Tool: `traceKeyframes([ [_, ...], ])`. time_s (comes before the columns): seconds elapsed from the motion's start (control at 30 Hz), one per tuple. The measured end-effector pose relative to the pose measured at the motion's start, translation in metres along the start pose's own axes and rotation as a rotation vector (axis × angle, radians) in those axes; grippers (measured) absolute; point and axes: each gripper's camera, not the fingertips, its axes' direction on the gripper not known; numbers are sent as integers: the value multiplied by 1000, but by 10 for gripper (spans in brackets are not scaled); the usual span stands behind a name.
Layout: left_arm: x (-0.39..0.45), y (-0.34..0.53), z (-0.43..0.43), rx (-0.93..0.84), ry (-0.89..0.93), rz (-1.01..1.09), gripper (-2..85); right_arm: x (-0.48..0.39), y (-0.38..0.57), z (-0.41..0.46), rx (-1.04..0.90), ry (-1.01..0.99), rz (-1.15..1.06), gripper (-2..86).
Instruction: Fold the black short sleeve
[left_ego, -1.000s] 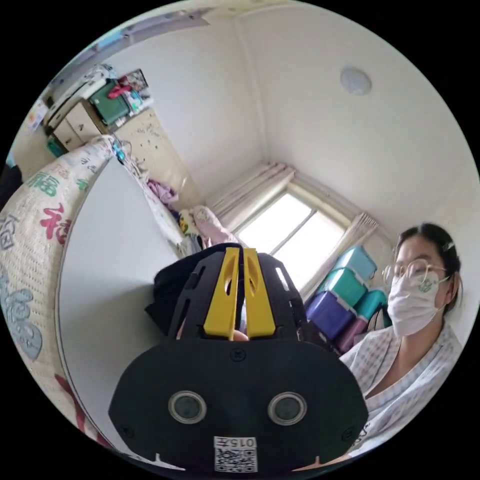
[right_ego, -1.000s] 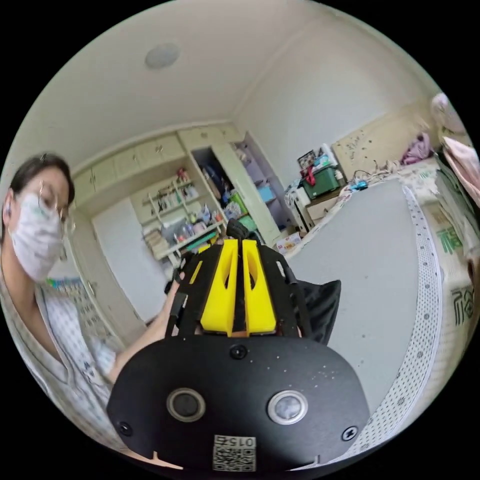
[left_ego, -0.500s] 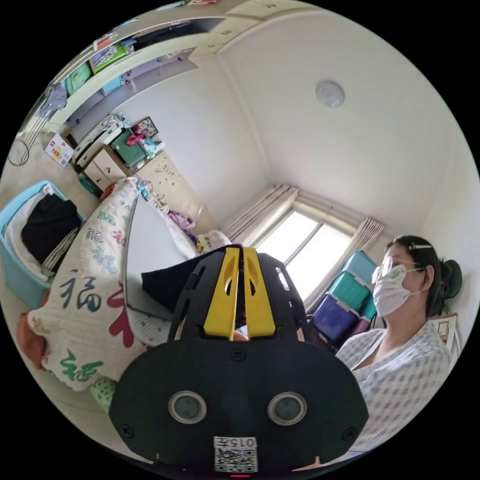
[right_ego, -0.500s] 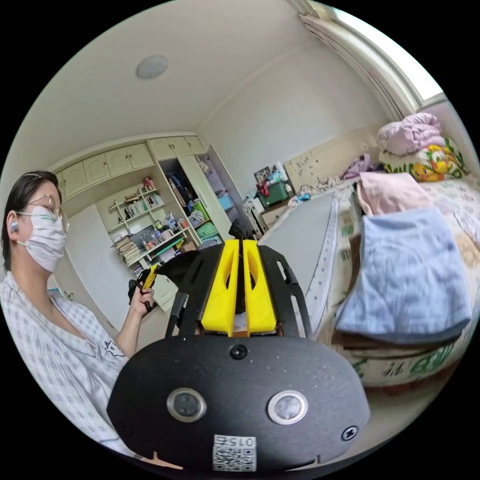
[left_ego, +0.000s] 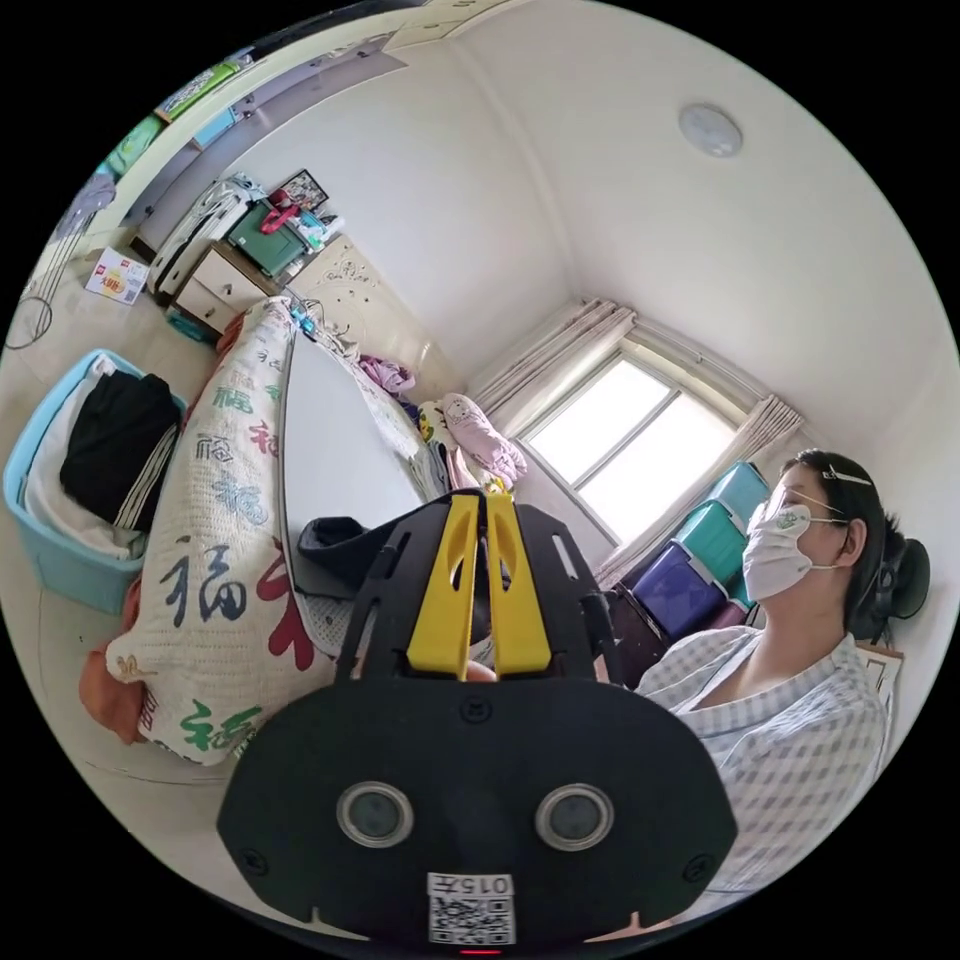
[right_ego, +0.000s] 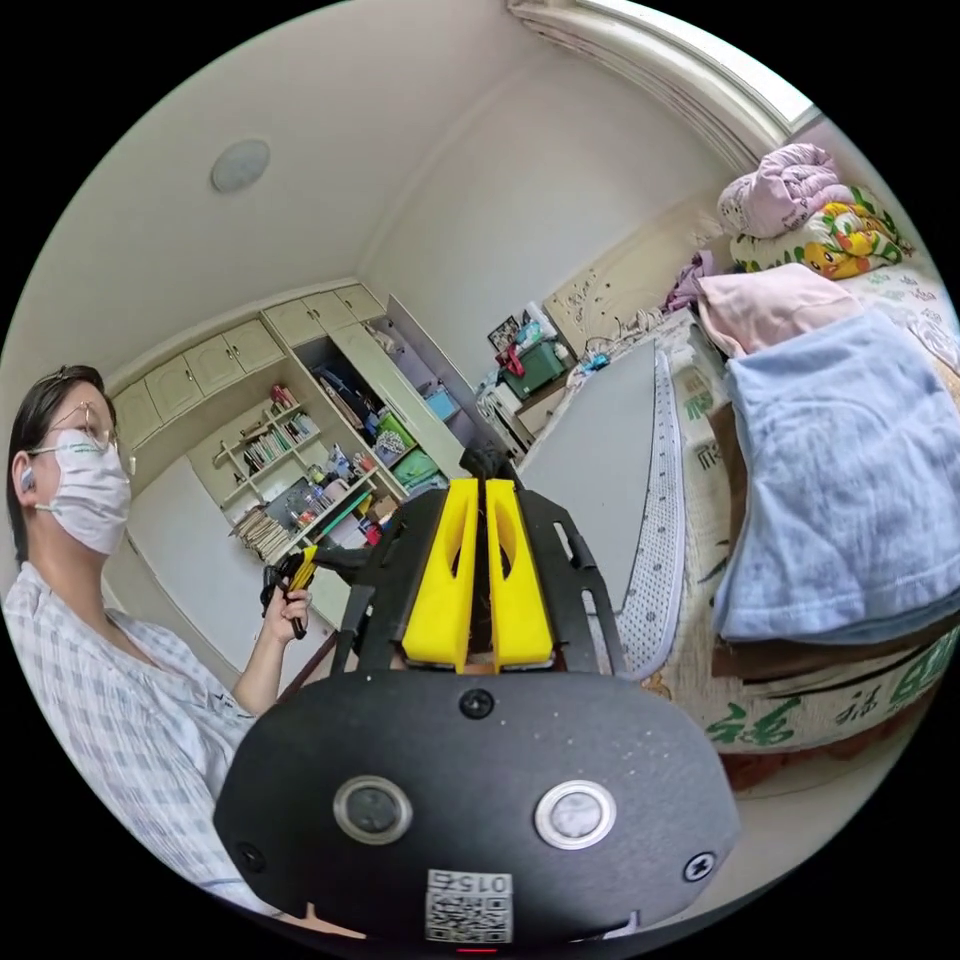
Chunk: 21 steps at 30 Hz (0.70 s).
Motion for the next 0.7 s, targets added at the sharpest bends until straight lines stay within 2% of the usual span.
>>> traceKeyframes([
  [0.13,27,-26,16,-13,-15,70,-6,-5,-19,0,90,-46,1,1],
  [0.23,35,-25,22,-5,-48,87,-6,-1,-28,6,80,-91,0,1],
  [0.5,10,1,53,58,-121,-58,-6,17,-21,20,-38,2,-48,2],
  [0.7,-12,-3,116,-76,-107,-118,-6,31,11,8,-36,4,52,2],
])
